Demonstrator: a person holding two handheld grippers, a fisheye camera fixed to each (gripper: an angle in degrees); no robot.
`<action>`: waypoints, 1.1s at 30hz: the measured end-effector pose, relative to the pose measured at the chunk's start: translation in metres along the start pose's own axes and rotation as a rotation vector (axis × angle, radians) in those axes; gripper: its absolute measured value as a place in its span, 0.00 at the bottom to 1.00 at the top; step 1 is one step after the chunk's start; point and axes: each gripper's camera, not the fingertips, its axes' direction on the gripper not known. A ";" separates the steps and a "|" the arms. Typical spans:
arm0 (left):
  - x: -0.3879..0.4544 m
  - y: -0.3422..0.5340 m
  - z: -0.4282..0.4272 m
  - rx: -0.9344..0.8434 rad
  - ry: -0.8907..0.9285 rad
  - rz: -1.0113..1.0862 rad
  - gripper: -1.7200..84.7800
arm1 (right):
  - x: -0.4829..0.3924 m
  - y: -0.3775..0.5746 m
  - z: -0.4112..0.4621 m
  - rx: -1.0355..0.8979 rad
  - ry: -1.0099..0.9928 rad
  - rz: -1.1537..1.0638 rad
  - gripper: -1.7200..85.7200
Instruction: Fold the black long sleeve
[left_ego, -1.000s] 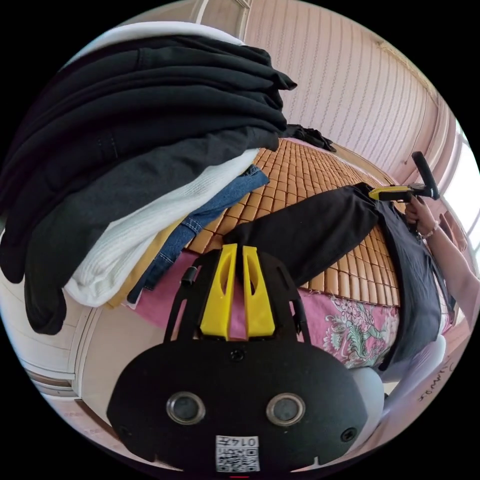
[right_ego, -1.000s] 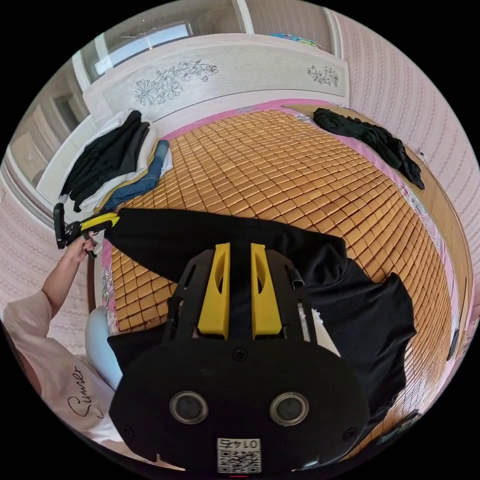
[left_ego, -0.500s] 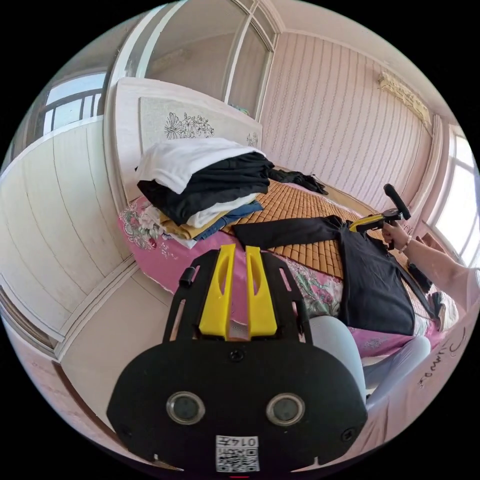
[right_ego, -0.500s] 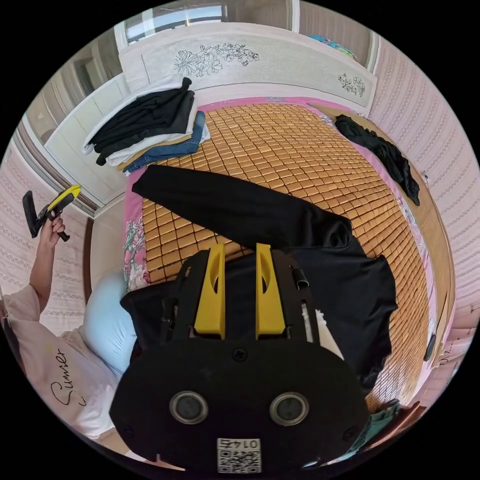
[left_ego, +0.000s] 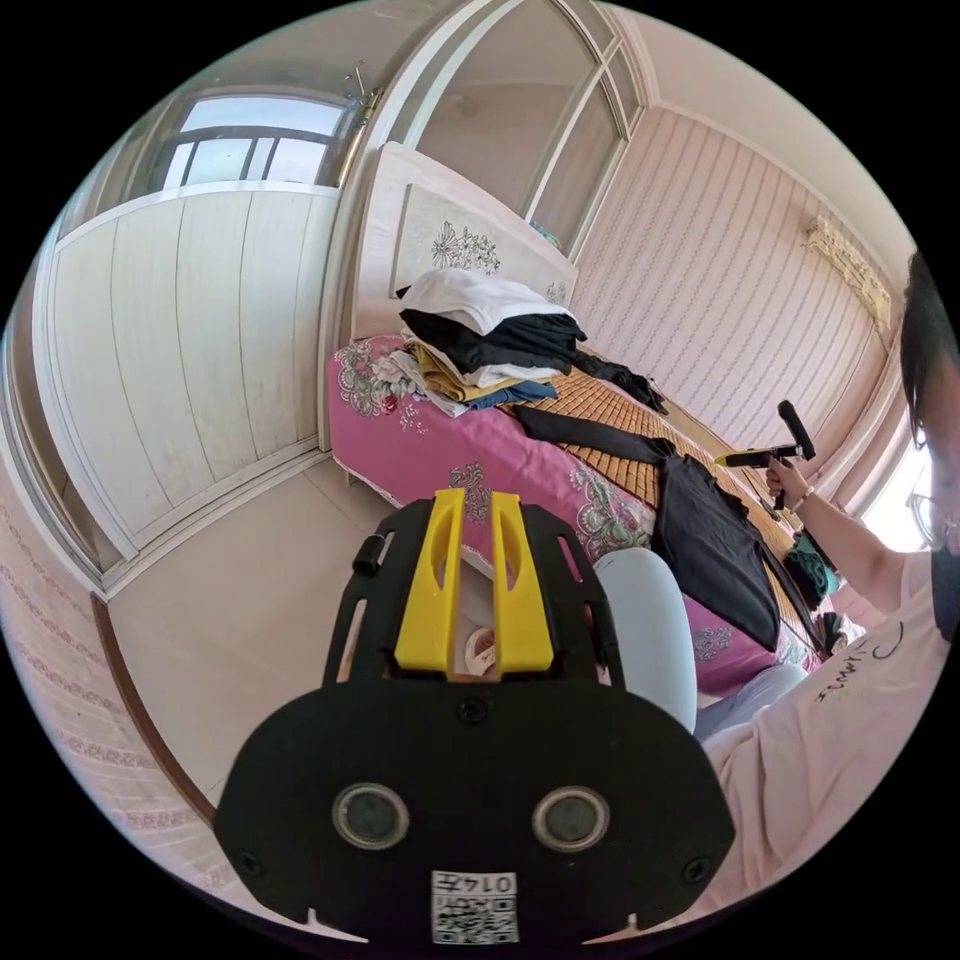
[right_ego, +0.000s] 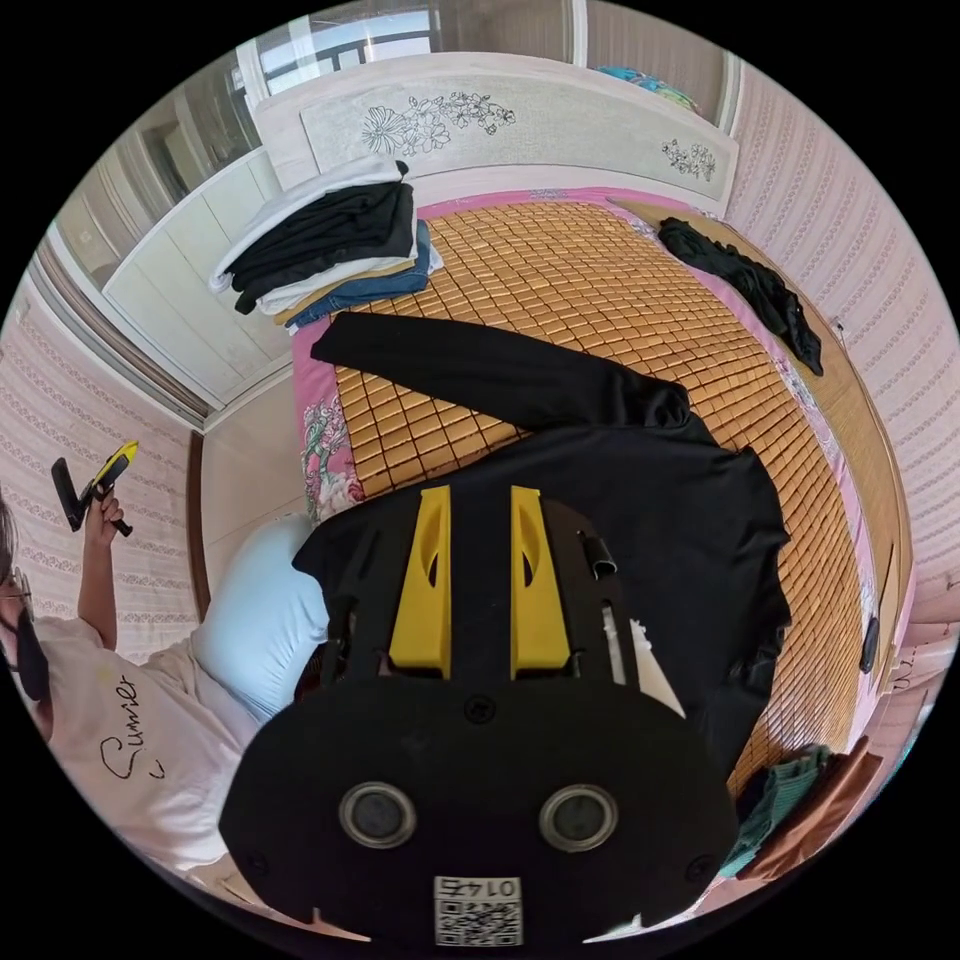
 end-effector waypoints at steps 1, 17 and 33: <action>0.002 -0.002 -0.005 0.016 0.008 0.009 0.08 | -0.002 0.008 -0.008 0.021 -0.014 0.008 0.13; 0.093 -0.044 0.037 0.087 0.279 0.201 0.09 | -0.030 0.251 -0.081 0.076 0.121 0.180 0.15; 0.266 -0.028 0.295 -0.524 0.408 0.460 0.13 | -0.009 0.415 -0.049 -0.032 0.058 0.620 0.18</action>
